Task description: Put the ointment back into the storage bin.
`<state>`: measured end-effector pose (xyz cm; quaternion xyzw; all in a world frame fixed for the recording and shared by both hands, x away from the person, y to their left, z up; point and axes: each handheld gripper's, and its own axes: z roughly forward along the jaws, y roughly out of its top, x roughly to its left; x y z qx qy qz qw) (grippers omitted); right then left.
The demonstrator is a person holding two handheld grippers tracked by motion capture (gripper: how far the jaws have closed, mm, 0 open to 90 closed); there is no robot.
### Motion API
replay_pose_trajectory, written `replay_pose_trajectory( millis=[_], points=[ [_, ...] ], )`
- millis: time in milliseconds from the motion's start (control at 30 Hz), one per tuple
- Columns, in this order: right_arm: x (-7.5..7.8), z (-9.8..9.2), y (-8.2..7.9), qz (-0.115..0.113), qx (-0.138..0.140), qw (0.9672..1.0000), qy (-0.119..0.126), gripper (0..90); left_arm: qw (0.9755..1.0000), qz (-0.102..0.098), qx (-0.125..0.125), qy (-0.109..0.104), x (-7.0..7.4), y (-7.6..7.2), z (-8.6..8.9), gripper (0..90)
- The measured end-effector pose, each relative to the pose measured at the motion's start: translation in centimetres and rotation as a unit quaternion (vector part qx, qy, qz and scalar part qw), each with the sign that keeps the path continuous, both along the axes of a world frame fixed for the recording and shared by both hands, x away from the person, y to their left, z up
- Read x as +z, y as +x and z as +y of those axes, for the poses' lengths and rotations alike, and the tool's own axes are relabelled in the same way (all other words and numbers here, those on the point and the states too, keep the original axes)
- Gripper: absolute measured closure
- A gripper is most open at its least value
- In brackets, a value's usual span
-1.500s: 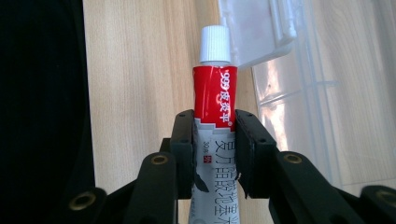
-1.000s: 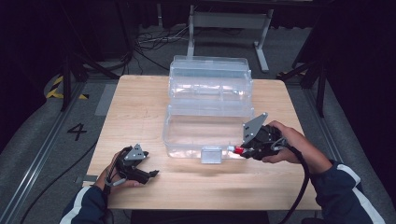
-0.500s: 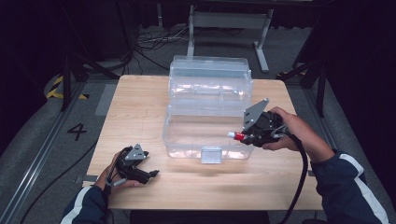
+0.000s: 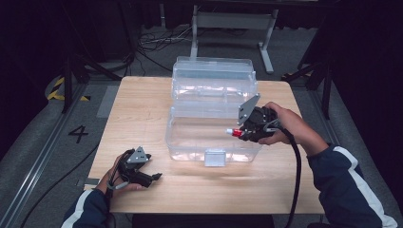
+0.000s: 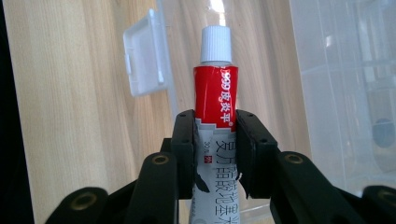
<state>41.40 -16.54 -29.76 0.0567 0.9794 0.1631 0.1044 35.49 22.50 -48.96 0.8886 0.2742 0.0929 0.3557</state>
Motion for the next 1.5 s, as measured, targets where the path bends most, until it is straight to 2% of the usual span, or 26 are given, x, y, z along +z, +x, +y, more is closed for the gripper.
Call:
replay_pose_trajectory(
  millis=[167,233,400,567,633,700,800,900,967,1067,1167,1267,1367,1500],
  points=[
    [-0.5,1.1,1.1,0.01,0.002,1.0,0.0,70.8,1.0,0.0,0.0,0.0,0.0,0.0,0.0,15.3],
    [-0.6,1.4,1.6,0.009,0.004,0.9999,-0.008,70.7,1.0,0.0,-0.001,0.0,0.0,0.0,0.0,15.3],
    [-1.5,2.1,2.9,0.017,-0.007,0.9997,-0.015,70.8,1.0,0.0,0.0,0.0,0.0,0.0,0.0,15.3],
    [-2.6,2.2,4.1,0.021,-0.016,0.9993,-0.025,70.8,1.0,0.0,-0.001,0.0,0.0,0.0,0.0,15.3],
    [-3.4,2.1,4.8,0.03,-0.028,0.9986,-0.034,70.8,1.0,0.0,-0.001,0.0,0.0,0.0,0.0,15.3],
    [-4.1,2.1,5.1,0.032,-0.027,0.9984,-0.037,70.7,1.0,0.0,-0.001,0.0,0.0,0.0,0.0,15.3],
    [-4.8,2.1,5.3,0.043,-0.032,0.9977,-0.041,70.8,1.0,0.0,-0.002,0.0,0.0,0.0,0.0,15.3],
    [-5.6,2.2,5.5,0.045,-0.024,0.9975,-0.048,70.7,1.0,0.001,-0.001,0.0,0.0,0.0,0.0,15.3],
    [-6.1,2.2,5.6,0.057,-0.028,0.9967,-0.05,70.8,1.0,0.0,0.0,-0.002,0.0,0.0,0.0,15.3],
    [-6.8,2.2,5.8,0.059,-0.027,0.9958,-0.064,70.7,1.0,0.0,-0.001,-0.001,0.0,0.0,0.0,15.3],
    [-7.2,2.2,6.0,0.069,-0.026,0.9954,-0.062,70.7,1.0,0.001,-0.001,-0.002,0.0,0.0,0.0,15.4],
    [-8.1,2.2,6.5,0.074,-0.026,0.9943,-0.071,70.7,1.0,0.0,0.0,-0.001,0.0,0.0,0.0,15.3],
    [-8.8,2.2,6.7,0.091,-0.029,0.993,-0.069,70.7,1.0,0.001,-0.001,-0.001,0.0,0.0,0.0,15.3],
    [-9.5,2.4,6.7,0.09,-0.023,0.9926,-0.078,70.7,1.0,0.0,0.0,-0.001,0.0,0.0,0.0,15.3]
  ],
)
